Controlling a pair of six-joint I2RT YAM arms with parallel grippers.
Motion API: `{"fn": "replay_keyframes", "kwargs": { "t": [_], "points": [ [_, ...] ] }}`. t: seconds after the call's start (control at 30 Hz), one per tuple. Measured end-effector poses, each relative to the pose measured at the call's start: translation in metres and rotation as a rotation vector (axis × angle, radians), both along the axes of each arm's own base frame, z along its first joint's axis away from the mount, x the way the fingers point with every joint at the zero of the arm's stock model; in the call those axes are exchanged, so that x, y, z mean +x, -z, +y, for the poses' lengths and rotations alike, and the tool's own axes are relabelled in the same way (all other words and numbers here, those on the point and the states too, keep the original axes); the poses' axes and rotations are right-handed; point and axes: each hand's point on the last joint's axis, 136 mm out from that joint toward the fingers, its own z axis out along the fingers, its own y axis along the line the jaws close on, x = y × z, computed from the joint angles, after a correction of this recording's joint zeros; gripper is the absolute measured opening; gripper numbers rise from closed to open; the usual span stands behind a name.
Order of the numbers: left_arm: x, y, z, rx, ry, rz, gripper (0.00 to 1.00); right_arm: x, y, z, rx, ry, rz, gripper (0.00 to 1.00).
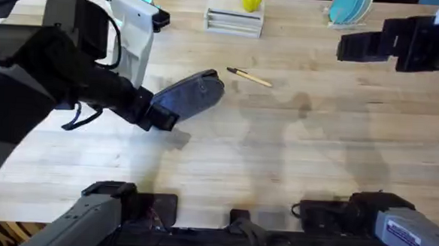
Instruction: Unzip the bag, pick up the pens from the table one at a time and place them inside, then zip the bag closed.
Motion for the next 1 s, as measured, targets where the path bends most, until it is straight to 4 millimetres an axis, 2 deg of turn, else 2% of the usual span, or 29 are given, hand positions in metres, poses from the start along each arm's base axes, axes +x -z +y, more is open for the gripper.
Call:
{"fn": "replay_keyframes", "kwargs": {
  "t": [0.2,0.6,0.87,1.0],
  "points": [
    [0.012,0.007,0.000,0.013,0.041,-0.011,0.993,0.000,0.001,0.000,0.000,0.000,0.003,0.997],
    [0.016,0.037,-0.002,0.019,0.171,0.087,0.993,0.000,0.001,0.000,0.000,0.000,0.003,0.997],
    [0.021,0.028,0.003,-0.141,0.222,0.010,0.993,0.000,0.001,0.000,0.000,0.000,0.003,0.997],
    [0.014,0.026,0.005,-0.178,0.246,0.010,0.993,0.000,0.001,0.000,0.000,0.000,0.003,0.997]
  ]
}}
